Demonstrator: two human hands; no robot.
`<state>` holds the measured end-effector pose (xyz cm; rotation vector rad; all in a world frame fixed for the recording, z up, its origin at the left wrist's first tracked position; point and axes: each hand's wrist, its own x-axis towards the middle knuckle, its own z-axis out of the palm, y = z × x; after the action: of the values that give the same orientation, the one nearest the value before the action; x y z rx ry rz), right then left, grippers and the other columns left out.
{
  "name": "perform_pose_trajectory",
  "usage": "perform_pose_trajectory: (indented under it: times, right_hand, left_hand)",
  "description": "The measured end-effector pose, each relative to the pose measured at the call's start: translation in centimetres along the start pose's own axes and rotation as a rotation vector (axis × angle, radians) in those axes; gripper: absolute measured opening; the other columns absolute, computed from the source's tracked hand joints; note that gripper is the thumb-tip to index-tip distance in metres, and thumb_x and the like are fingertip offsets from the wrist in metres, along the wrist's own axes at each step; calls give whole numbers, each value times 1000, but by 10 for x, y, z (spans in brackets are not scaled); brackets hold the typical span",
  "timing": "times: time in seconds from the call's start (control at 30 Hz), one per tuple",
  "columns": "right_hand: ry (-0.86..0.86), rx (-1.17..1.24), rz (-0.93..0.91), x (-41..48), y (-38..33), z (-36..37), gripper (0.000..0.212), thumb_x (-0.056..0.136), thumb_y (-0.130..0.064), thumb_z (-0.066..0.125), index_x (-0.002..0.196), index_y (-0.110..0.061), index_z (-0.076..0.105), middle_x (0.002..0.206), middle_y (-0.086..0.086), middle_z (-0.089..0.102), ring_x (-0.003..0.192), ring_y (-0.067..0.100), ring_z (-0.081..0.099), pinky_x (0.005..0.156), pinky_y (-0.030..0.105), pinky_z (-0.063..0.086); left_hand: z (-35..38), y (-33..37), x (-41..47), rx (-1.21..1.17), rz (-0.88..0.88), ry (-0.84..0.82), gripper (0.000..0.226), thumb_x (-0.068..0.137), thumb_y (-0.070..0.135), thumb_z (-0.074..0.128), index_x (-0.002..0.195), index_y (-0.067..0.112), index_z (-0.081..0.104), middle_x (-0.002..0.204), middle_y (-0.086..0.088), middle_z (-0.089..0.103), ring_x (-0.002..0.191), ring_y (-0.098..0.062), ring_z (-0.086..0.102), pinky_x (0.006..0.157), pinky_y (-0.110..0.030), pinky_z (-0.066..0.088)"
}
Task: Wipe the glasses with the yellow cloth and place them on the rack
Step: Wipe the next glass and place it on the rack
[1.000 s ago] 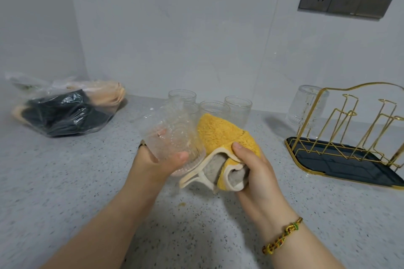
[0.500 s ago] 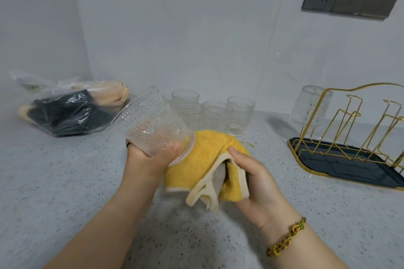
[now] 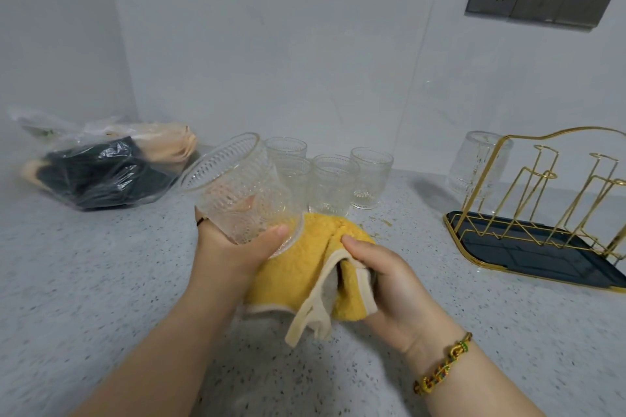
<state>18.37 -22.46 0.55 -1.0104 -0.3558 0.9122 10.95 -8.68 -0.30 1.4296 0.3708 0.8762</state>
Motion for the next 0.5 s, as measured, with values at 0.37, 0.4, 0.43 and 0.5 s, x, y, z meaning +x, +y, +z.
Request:
perform_pose_trajectory:
  times: [0.37,0.4,0.43,0.5]
  right_hand:
    - [323,-107,-508,-9,-34,-18,49,57,-23,60,104,-8,55,92,8,64,80,18,63,74,28,51]
    - [339,-159,-545,-11,-35,-17,41,55,-21,65,94,-15,55,81,2,62,69,11,62,66,23,51]
    - [352,-228,-579,-12,-35,-16,39,53,-17,72,88,-21,55,75,-4,60,63,6,59,60,20,50]
    - [370,-393,-628,-12,-33,-17,30,58,-18,66,83,-29,54,72,-9,57,60,1,57,56,15,46]
  left_hand:
    - [0,-7,-9,359,170,-281,80,58,7,83,108,42,31,99,26,46,89,11,55,64,-5,44]
    - [0,-9,-9,405,181,-318,79,56,11,85,105,46,33,103,26,47,93,5,54,65,-8,45]
    - [0,-10,-9,439,193,-349,79,54,17,86,103,50,34,106,26,47,95,3,53,65,-9,45]
    - [0,-11,-9,502,209,-379,79,48,31,84,105,56,34,110,26,49,99,4,52,67,-6,44]
